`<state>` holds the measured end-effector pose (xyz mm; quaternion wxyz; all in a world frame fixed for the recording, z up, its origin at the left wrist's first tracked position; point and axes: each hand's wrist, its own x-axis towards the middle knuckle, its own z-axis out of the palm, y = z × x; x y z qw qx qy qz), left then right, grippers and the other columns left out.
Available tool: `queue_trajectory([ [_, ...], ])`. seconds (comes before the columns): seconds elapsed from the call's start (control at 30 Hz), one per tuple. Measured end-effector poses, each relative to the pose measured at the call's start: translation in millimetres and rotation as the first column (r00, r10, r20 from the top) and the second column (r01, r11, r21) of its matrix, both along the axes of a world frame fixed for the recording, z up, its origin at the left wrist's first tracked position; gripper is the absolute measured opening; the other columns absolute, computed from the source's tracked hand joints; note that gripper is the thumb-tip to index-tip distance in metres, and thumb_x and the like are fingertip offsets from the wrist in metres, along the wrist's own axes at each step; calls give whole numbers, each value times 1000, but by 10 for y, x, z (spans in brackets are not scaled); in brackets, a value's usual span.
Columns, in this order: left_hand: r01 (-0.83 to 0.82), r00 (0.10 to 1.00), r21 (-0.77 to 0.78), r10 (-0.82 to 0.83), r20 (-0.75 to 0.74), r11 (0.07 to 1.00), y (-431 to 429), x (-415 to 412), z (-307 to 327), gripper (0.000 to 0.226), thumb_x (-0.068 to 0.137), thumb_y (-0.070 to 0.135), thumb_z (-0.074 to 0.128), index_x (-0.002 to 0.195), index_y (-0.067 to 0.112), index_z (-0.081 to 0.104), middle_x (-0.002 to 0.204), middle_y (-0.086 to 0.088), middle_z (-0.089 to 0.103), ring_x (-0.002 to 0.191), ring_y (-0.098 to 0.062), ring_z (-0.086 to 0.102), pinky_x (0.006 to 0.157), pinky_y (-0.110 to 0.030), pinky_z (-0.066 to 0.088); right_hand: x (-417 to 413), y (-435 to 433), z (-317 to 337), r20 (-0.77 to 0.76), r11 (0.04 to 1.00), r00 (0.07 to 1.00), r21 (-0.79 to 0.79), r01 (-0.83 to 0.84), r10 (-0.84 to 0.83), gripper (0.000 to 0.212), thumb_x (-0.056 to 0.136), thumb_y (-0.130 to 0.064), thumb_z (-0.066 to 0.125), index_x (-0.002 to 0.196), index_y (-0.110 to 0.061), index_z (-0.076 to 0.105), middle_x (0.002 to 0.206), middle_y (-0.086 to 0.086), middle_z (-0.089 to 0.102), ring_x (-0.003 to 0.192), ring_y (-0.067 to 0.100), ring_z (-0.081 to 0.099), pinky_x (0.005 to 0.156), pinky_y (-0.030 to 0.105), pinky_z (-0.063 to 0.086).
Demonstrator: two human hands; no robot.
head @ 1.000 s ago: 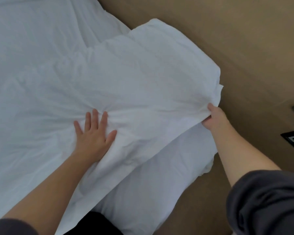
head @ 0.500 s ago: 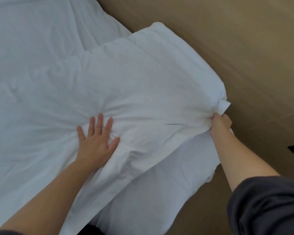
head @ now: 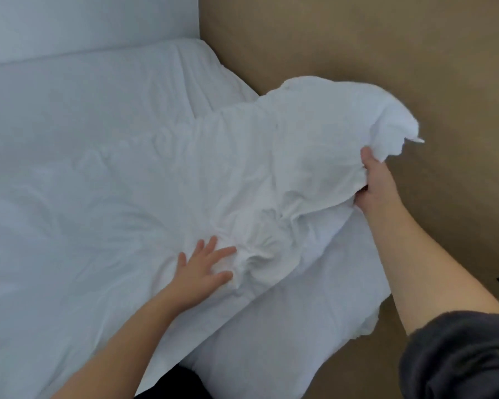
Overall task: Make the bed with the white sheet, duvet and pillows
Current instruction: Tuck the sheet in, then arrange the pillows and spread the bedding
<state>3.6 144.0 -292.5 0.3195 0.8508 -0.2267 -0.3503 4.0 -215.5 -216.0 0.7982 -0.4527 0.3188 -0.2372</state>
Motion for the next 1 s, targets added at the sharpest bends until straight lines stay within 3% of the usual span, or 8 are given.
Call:
queue_trajectory([
  [0.17,-672,709,-502,274,-650,545,193,150,822,69,68,56,64,134,42,49,144,12,45,138,-14,36,111,-48,28,180,1366,878,40,874,937,-375,-308,348,19,91,-7,65,110,-10,68,112,11,71,103,25,69,87,36,56],
  [0.37,-760,650,-645,137,-748,85,1122,242,1765,73,84,64,53,146,30,39,145,-8,47,129,-34,49,98,-68,38,-108,2911,1407,65,597,764,-668,-445,642,21,88,2,65,97,-16,73,95,-4,75,95,13,69,82,28,54],
  [0.57,-679,711,-733,288,-642,41,2898,-213,2089,74,89,71,25,143,25,48,141,-9,52,127,-38,50,97,-59,42,-435,4672,1423,-47,228,405,-764,-603,913,33,83,5,68,107,-18,71,93,-18,71,93,-5,64,81,15,48],
  [0.67,-791,528,-605,397,-751,-93,3885,-617,1861,85,83,79,25,125,17,66,131,-13,61,115,-34,61,87,-51,54,-568,5429,983,-226,-36,200,-743,-669,953,30,86,-1,69,109,-20,73,100,-14,72,98,-3,63,87,19,50],
  [0.73,-891,342,-450,567,-749,-57,4471,-915,1543,90,78,81,32,119,10,69,115,-17,69,100,-36,69,76,-47,58,-705,5874,479,-423,-280,66,-699,-658,904,25,87,-11,70,112,-17,74,109,-7,72,107,4,62,98,26,47],
  [0.87,-962,272,-189,760,-591,197,4931,-1322,987,74,81,71,47,129,15,56,107,-9,72,102,-28,67,82,-43,51,-1052,6469,-291,-762,-716,69,-632,-296,644,30,91,-23,53,118,-27,64,116,-6,65,119,14,52,121,50,2],
  [0.93,-947,320,-180,770,-552,265,4860,-1287,919,53,86,62,53,114,18,63,98,-1,74,93,-17,70,78,-34,51,-1094,6568,-324,-815,-775,121,-577,-258,566,38,89,-21,55,127,-26,58,123,-4,61,123,17,50,119,52,-8],
  [1.0,-922,386,-223,787,-481,315,4809,-1104,826,75,70,66,73,124,17,58,112,-5,71,96,-19,70,85,-38,54,-1034,6524,-275,-815,-781,171,-579,-235,554,46,86,-26,60,131,-29,53,125,-3,58,124,17,49,120,52,-1],
])
